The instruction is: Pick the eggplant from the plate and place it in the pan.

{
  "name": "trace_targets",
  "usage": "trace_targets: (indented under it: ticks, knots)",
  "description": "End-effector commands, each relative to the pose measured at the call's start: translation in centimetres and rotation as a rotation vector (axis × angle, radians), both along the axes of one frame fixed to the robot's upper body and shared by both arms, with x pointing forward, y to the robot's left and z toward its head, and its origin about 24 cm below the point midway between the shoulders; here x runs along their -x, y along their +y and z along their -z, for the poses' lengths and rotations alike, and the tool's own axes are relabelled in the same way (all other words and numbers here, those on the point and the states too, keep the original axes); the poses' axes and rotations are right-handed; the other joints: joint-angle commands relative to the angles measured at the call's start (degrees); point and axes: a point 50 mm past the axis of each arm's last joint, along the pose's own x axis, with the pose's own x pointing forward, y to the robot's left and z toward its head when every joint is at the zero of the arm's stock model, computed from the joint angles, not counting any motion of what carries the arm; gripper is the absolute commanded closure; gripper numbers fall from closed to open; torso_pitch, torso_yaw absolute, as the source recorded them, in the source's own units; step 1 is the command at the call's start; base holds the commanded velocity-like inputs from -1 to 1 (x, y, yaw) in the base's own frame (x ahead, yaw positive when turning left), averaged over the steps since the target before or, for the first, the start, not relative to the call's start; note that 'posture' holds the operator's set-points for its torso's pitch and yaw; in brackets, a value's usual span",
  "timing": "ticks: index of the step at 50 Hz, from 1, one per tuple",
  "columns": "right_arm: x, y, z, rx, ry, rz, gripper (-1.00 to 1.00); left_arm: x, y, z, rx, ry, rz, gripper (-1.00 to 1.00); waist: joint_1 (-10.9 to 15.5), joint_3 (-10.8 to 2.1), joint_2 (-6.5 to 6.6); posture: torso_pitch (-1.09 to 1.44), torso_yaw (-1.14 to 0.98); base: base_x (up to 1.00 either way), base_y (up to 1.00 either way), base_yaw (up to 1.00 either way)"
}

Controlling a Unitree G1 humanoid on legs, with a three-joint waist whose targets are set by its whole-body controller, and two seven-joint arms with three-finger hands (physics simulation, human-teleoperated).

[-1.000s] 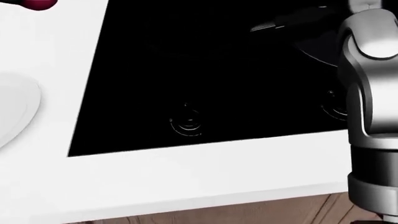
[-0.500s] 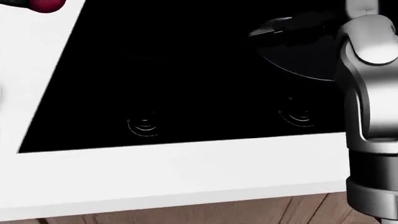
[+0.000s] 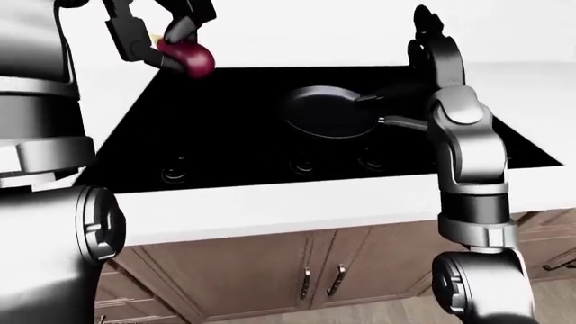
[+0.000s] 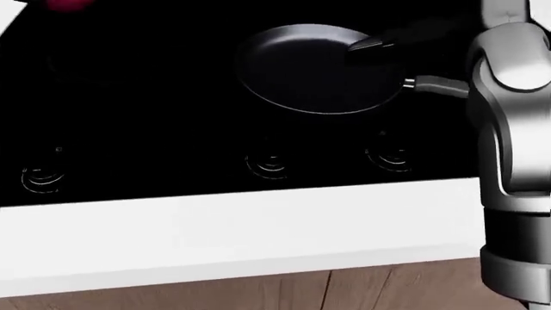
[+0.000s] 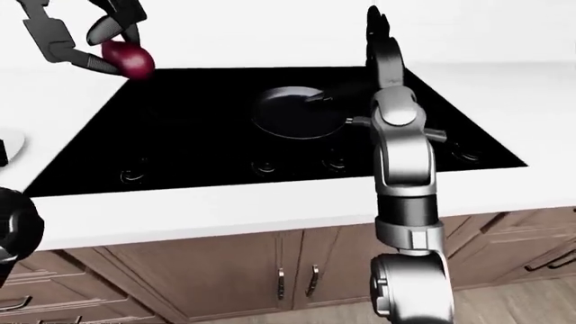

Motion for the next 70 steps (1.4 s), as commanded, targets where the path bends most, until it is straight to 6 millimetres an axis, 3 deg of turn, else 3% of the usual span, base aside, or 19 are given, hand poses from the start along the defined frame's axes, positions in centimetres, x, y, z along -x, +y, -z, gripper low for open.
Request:
trace_targets:
  ticks: [1, 3, 9, 22, 24, 28, 31, 32, 35, 36, 39, 41, 42, 46, 57, 58, 62, 66, 70]
  knots:
    - [0.6, 0.5, -2.5, 0.006, -0.099, -0.016, -1.0, 1.3, 0.5, -2.3, 0.02, -0.102, -0.007, 0.99, 0.5, -2.31, 0.06, 0.0, 0.0, 0.0, -0.06, 0.0]
    - [0.5, 0.5, -2.6, 0.011, -0.1, -0.014, -1.0, 1.4, 0.6, -2.5, 0.022, -0.104, -0.009, 1.0, 0.4, -1.21, -0.6, 0.0, 0.0, 0.0, 0.0, 0.0]
    - [0.5, 0.5, -3.1, 0.021, -0.099, -0.004, -1.0, 1.5, 0.5, -3.0, 0.022, -0.113, -0.006, 1.0, 0.2, -0.03, 0.25, 0.0, 0.0, 0.0, 0.0, 0.0]
    - [0.5, 0.6, -2.5, 0.015, -0.095, -0.009, -1.0, 1.4, 0.4, -2.5, 0.027, -0.106, -0.002, 1.0, -0.8, -1.09, 1.16, 0.0, 0.0, 0.0, -0.02, 0.0]
    - [0.5, 0.5, -2.5, 0.012, -0.093, -0.009, -1.0, 1.4, 0.5, -2.4, 0.026, -0.105, -0.004, 1.0, -0.1, -1.48, 2.92, 0.0, 0.0, 0.0, -0.23, 0.0]
    - [0.5, 0.5, -2.4, 0.015, -0.094, -0.007, -1.0, 1.4, 0.3, -2.5, 0.027, -0.105, 0.002, 1.0, 0.3, -1.51, 4.46, 0.0, 0.0, 0.0, -0.35, 0.0]
    - [0.5, 0.4, -2.6, 0.018, -0.096, -0.005, -1.0, 1.4, 0.3, -2.8, 0.025, -0.109, 0.002, 1.0, -0.1, -1.17, 8.8, 0.0, 0.0, 0.0, -0.58, 0.0]
    - [0.5, 0.3, -2.7, 0.01, -0.101, -0.004, -1.0, 1.5, 0.2, -2.9, 0.028, -0.111, 0.005, 0.99, 0.3, -1.01, 7.8, 0.0, 0.0, 0.0, -0.44, 0.0]
    - [0.4, 0.3, -2.4, 0.019, -0.096, -0.001, -1.0, 1.4, 0.2, -2.7, 0.023, -0.11, 0.006, 1.0, 0.3, -2.28, 7.85, 0.0, 0.0, 0.0, -0.43, 0.0]
    - [0.4, 0.3, -2.5, 0.013, -0.098, -0.002, -1.0, 1.5, 0.3, -2.8, 0.024, -0.111, 0.005, 0.99, 0.3, -1.36, 7.99, 0.0, 0.0, 0.0, 0.0, 0.0]
    - [0.5, 0.4, -2.9, 0.018, -0.103, 0.001, -1.0, 1.6, 0.3, -3.1, 0.024, -0.117, 0.004, 1.0, 0.8, 0.55, 4.08, 0.0, 0.0, 0.0, 0.0, 0.0]
    - [0.4, 0.4, -2.8, 0.017, -0.104, 0.001, -1.0, 1.6, 0.2, -3.2, 0.026, -0.12, 0.006, 1.0, 1.6, 0.08, -0.1, 0.0, 0.0, 0.0, 0.0, 0.0]
    - [0.5, 0.4, -2.7, 0.019, -0.102, 0.001, -1.0, 1.6, 0.2, -3.2, 0.025, -0.12, 0.005, 1.0, 1.6, 0.68, 1.58, 0.0, 0.0, 0.0, 0.0, 0.0]
    - [0.5, 0.3, -2.7, 0.016, -0.103, 0.002, -1.0, 1.4, 0.3, -3.0, 0.025, -0.119, 0.007, 1.0, 0.8, -0.25, 3.19, 0.0, 0.0, 0.0, 0.0, 0.0]
    - [0.5, 0.4, -2.6, 0.009, -0.108, -0.002, -1.0, 1.5, 0.3, -3.0, 0.022, -0.122, 0.007, 1.0, 0.5, -0.82, 3.07, 0.0, 0.0, 0.0, 0.0, 0.0]
    - [0.5, 0.3, -2.6, 0.013, -0.107, -0.002, -1.0, 1.5, 0.3, -3.0, 0.024, -0.122, 0.008, 1.0, 0.5, -2.07, 3.52, 0.0, 0.0, 0.0, -0.17, 0.0]
    - [0.5, 0.3, -2.6, 0.012, -0.108, -0.004, -1.0, 1.5, 0.2, -3.0, 0.019, -0.119, 0.01, 1.0, 0.2, -2.2, 6.32, 0.0, 0.0, 0.0, -0.37, 0.0]
    - [0.5, 0.3, -2.5, 0.016, -0.106, -0.005, -1.0, 1.6, 0.2, -3.0, 0.02, -0.119, 0.011, 1.0, 0.2, -1.82, 5.23, 0.0, 0.0, 0.0, -0.47, 0.0]
    - [0.5, 0.5, -2.8, 0.022, -0.109, -0.007, -1.0, 1.6, 0.2, -3.4, 0.021, -0.124, 0.011, 1.0, 0.5, -1.56, 1.86, 0.0, 0.0, 0.0, -0.47, 0.0]
